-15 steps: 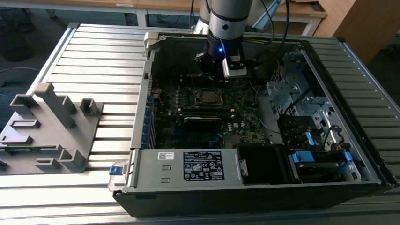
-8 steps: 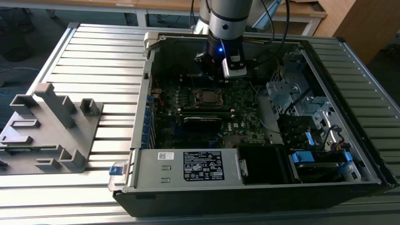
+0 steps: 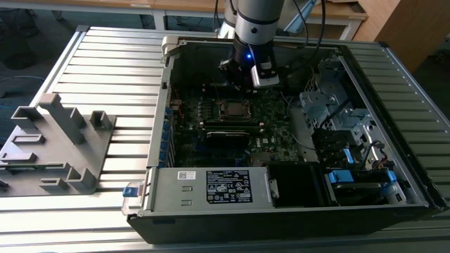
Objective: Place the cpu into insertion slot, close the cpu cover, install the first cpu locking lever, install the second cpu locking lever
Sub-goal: 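Close the cpu cover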
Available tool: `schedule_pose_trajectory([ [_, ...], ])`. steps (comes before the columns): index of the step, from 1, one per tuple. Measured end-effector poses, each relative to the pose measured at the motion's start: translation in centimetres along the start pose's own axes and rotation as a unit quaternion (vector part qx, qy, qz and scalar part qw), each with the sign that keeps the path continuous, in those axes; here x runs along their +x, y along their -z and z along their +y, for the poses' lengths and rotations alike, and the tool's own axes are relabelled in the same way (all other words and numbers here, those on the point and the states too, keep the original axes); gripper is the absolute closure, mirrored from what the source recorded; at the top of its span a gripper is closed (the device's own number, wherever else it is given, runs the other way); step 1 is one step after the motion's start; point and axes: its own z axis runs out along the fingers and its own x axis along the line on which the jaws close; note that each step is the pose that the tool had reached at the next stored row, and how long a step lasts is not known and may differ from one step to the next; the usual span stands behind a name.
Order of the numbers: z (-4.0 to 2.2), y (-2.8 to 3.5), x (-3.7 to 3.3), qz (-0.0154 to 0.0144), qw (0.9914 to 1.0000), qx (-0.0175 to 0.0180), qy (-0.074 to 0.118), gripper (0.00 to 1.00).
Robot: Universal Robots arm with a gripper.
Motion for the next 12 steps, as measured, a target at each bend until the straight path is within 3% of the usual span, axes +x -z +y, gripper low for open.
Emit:
schedule_pose_trajectory([
  [3, 0.0, -0.05, 0.0, 0.0019, 0.99965, 0.0003, 0.026, 0.89],
  [7, -0.01, -0.15, 0.0, 0.0043, 0.99817, 0.0011, 0.06, 0.89],
  [12, -0.03, -0.42, 0.01, 0.0055, 0.99659, 0.0046, 0.082, 0.89],
])
